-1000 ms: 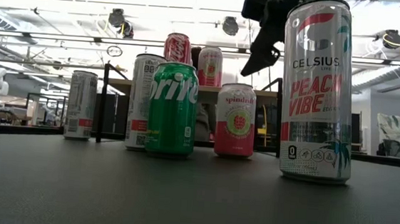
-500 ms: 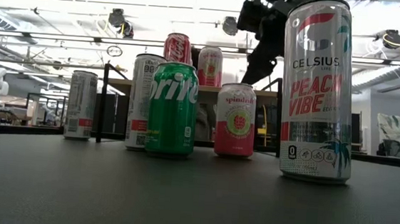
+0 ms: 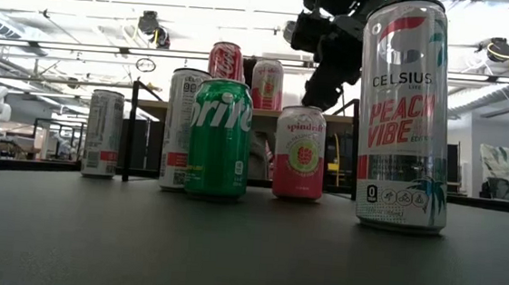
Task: Place canned beverage on shelf
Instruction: Put the white pink soda can on the shelf aligned with the other white pink soda cans
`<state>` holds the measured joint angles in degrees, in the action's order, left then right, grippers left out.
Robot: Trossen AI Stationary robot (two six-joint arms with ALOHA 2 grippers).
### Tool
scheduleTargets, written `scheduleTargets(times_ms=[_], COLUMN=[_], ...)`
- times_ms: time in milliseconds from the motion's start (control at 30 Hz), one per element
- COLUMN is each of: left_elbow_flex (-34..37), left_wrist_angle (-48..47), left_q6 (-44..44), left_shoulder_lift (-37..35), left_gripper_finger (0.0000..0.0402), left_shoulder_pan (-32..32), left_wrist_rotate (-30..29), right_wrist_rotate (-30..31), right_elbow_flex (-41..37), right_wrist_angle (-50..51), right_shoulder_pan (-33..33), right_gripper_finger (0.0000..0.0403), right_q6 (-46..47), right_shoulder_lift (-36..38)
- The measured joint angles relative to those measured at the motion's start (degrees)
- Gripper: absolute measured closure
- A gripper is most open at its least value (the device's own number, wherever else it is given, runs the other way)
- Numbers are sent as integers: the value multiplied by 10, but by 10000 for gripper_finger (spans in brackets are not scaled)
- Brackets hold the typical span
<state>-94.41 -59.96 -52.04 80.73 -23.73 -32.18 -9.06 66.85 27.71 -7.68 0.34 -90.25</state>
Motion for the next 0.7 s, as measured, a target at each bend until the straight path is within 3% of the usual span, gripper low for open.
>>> scheduleTargets(times_ms=[700], left_elbow_flex=[0], left_wrist_angle=[-1], left_q6=[-1], left_shoulder_lift=[0], left_gripper_finger=[13], left_shoulder_pan=[0], left_wrist_rotate=[0], right_wrist_rotate=[0], right_elbow_flex=[0], right_wrist_angle=[-14], right_shoulder_pan=[0], right_gripper_finger=[10], right_q6=[-14], right_shoulder_lift=[-43])
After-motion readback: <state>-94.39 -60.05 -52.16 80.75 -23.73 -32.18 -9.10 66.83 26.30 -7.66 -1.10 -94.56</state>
